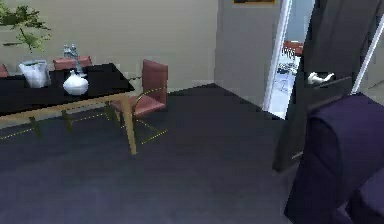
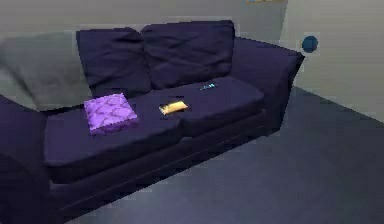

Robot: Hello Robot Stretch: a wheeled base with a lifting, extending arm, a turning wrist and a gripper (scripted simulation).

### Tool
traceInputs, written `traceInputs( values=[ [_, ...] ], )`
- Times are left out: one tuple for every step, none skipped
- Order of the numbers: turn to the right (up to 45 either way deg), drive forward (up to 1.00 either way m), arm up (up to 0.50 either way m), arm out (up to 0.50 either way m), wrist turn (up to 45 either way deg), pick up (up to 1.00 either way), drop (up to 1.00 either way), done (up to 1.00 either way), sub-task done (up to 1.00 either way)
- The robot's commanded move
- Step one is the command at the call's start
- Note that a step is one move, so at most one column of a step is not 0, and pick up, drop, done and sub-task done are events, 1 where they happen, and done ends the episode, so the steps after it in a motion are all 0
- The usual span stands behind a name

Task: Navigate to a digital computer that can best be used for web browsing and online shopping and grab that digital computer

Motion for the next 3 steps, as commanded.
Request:
traceInputs(
  values=[
    [6.0, 0.0, 0.0, 0.0, 0.0, 0.0, 0.0, 0.0, 0.0],
    [0.0, 1.0, 0.0, 0.0, 0.0, 0.0, 0.0, 0.0, 0.0],
    [3.0, 0.0, 0.0, 0.0, 0.0, 0.0, 0.0, 0.0, 0.0]
  ],
)
